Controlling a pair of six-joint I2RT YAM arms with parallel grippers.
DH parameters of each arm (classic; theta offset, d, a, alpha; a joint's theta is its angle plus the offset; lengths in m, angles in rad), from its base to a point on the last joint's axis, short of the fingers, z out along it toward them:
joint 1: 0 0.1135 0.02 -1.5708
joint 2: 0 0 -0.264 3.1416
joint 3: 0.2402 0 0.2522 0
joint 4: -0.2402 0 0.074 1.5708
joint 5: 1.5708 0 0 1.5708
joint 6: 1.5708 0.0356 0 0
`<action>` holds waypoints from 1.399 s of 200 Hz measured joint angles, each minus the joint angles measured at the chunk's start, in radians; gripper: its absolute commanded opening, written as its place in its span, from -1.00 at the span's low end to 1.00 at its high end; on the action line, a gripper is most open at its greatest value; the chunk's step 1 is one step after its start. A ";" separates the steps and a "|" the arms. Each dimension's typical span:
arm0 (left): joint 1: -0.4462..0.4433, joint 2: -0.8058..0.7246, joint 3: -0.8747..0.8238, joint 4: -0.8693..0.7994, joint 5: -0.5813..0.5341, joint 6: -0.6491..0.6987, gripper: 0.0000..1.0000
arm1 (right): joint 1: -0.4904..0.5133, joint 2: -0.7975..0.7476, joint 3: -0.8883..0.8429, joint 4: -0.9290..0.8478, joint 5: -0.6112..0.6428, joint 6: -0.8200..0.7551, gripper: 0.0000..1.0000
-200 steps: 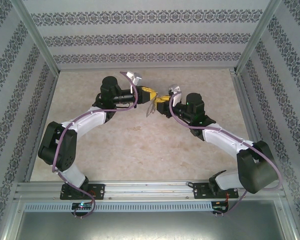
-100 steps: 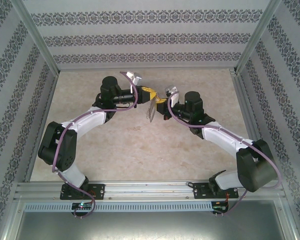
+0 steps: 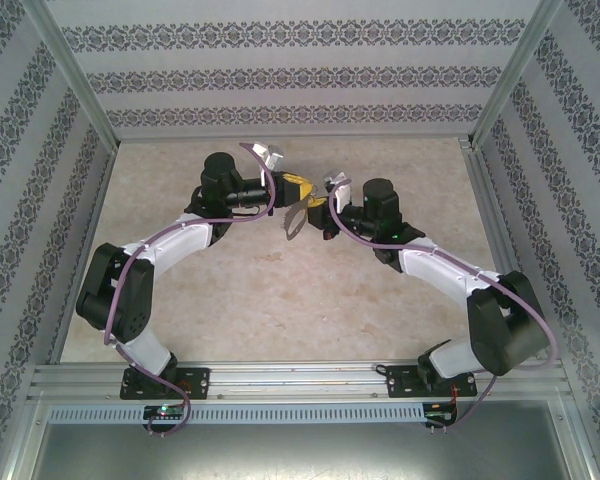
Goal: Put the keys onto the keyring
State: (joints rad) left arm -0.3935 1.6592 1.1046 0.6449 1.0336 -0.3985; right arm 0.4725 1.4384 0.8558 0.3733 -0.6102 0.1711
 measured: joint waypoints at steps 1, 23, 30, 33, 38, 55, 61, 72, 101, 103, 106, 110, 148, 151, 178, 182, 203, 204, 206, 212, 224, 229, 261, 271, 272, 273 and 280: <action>0.000 0.000 0.000 0.000 0.000 0.000 -1.00 | 0.000 0.000 0.000 0.000 0.000 0.000 -1.00; 0.000 -0.003 -0.001 0.000 0.000 0.000 -1.00 | 0.003 0.002 0.006 -0.007 -0.005 -0.006 -0.88; 0.000 -0.004 -0.002 0.000 0.000 0.000 -1.00 | 0.003 0.002 0.006 -0.007 -0.005 -0.007 -0.74; 0.000 -0.005 -0.002 0.000 0.000 0.000 -1.00 | 0.003 0.002 0.006 -0.007 -0.005 -0.008 -0.66; 0.000 -0.005 -0.002 0.000 0.000 0.000 -1.00 | 0.003 0.002 0.006 -0.008 -0.005 -0.011 -0.53; 0.000 -0.007 -0.002 0.011 0.000 0.000 -1.00 | 0.000 0.000 0.003 -0.014 -0.005 -0.006 -0.30; 0.000 -0.009 -0.002 0.015 0.000 0.000 -1.00 | -0.007 -0.003 0.000 -0.014 -0.006 -0.007 -0.28; 0.000 -0.012 -0.002 0.021 -0.003 0.000 -1.00 | -0.021 -0.023 -0.017 -0.014 -0.008 0.005 -0.26; 0.000 -0.018 -0.005 0.031 -0.008 0.000 -1.00 | -0.089 -0.129 -0.097 -0.003 -0.010 0.038 -0.17; 0.000 -0.018 -0.006 0.032 -0.008 0.000 -1.00 | -0.093 -0.138 -0.103 -0.003 -0.009 0.044 -0.17; 0.000 -0.018 -0.007 0.034 -0.008 0.000 -1.00 | -0.099 -0.150 -0.109 -0.002 -0.010 0.043 -0.17; 0.000 -0.018 -0.009 0.037 -0.011 0.000 -1.00 | -0.109 -0.169 -0.120 0.000 -0.009 0.054 -0.17; 0.000 -0.019 -0.029 0.076 -0.031 -0.022 -1.00 | -0.129 -0.265 -0.143 0.040 0.002 0.124 -0.11; 0.000 -0.019 -0.033 0.084 -0.034 -0.027 -1.00 | -0.129 -0.267 -0.143 0.044 0.005 0.135 -0.12; 0.000 -0.019 -0.066 0.130 -0.062 -0.057 -1.00 | -0.130 -0.251 -0.121 0.077 0.019 0.220 -0.12; 0.000 -0.019 -0.070 0.136 -0.066 -0.061 -1.00 | -0.130 -0.245 -0.114 0.087 0.018 0.232 -0.13; -0.002 -0.019 -0.087 0.168 -0.092 -0.084 -1.00 | -0.130 -0.201 -0.083 0.149 0.010 0.309 -0.13; -0.002 -0.019 -0.089 0.172 -0.094 -0.085 -1.00 | -0.130 -0.198 -0.082 0.156 0.008 0.317 -0.13; -0.002 -0.019 -0.090 0.175 -0.098 -0.086 -1.00 | -0.130 -0.196 -0.081 0.161 0.006 0.323 -0.13; -0.004 -0.020 -0.095 0.185 -0.107 -0.090 -1.00 | -0.130 -0.183 -0.076 0.184 0.001 0.345 -0.13; -0.010 -0.021 -0.106 0.209 -0.126 -0.104 -1.00 | -0.130 -0.159 -0.069 0.226 -0.010 0.386 -0.14; -0.013 -0.022 -0.111 0.220 -0.133 -0.109 -1.00 | -0.130 -0.149 -0.068 0.245 -0.013 0.405 -0.14; -0.019 -0.022 -0.128 0.281 -0.158 -0.151 -1.00 | -0.132 -0.089 -0.066 0.354 -0.039 0.499 -0.18; -0.019 -0.022 -0.128 0.291 -0.165 -0.161 -1.00 | -0.137 -0.067 -0.066 0.392 -0.049 0.528 -0.20; -0.019 -0.022 -0.128 0.292 -0.165 -0.161 -1.00 | -0.137 -0.064 -0.066 0.397 -0.051 0.534 -0.20; -0.019 -0.022 -0.128 0.293 -0.165 -0.162 -1.00 | -0.137 -0.062 -0.065 0.400 -0.052 0.535 -0.20; -0.020 -0.022 -0.128 0.301 -0.169 -0.167 -1.00 | -0.137 -0.048 -0.065 0.423 -0.059 0.554 -0.24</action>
State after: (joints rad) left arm -0.4133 1.6371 0.9764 0.9455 0.8646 -0.5655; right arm 0.3351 1.3907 0.7910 0.7967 -0.6689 0.7246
